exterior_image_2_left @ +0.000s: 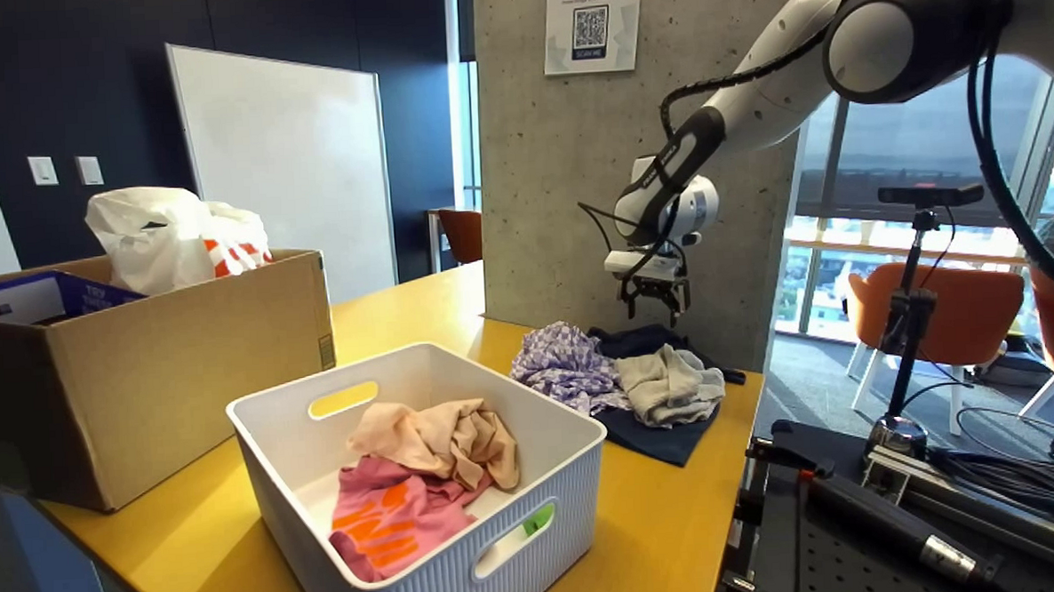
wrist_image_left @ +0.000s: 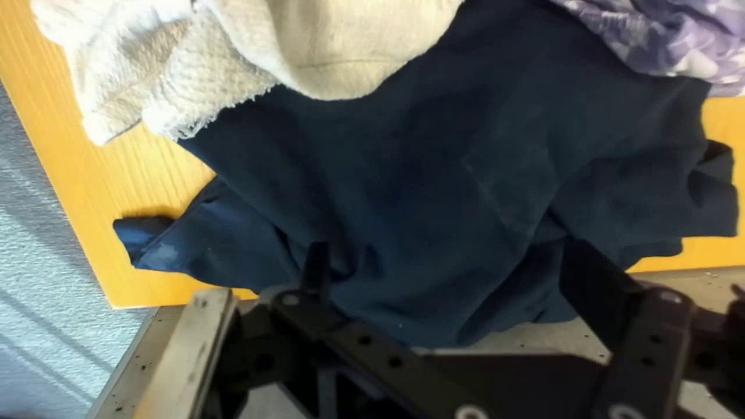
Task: Put the clothing into the basket
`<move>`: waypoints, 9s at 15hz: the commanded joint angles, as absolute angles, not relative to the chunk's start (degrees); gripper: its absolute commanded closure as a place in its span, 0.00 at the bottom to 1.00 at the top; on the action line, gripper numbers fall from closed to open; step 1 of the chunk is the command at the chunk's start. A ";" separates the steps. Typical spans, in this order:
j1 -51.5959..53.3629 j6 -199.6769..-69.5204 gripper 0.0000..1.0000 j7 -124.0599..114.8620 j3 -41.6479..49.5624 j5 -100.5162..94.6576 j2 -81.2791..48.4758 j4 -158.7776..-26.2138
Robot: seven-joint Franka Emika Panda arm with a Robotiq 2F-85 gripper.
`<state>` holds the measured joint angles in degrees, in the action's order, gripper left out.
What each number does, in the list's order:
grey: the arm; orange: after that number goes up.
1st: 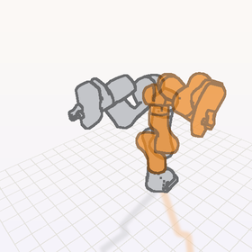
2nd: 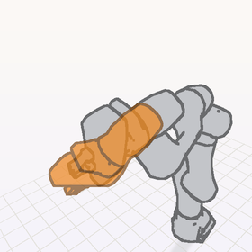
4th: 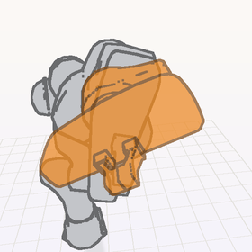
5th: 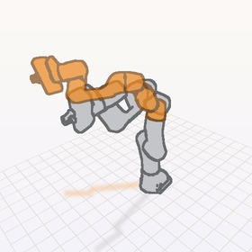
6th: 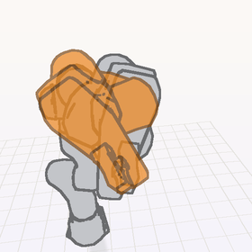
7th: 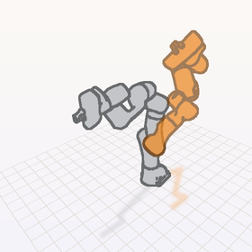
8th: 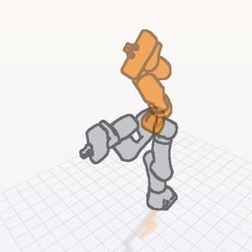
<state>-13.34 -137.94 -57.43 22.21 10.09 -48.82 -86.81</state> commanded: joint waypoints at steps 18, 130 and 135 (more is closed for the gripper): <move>-11.55 -139.40 0.84 -69.01 26.76 4.09 -64.79 -70.46; -9.00 -121.85 0.28 -8.63 1.49 11.27 -61.12 -71.80; -5.96 -124.45 0.66 -17.09 5.15 9.08 -63.07 -69.72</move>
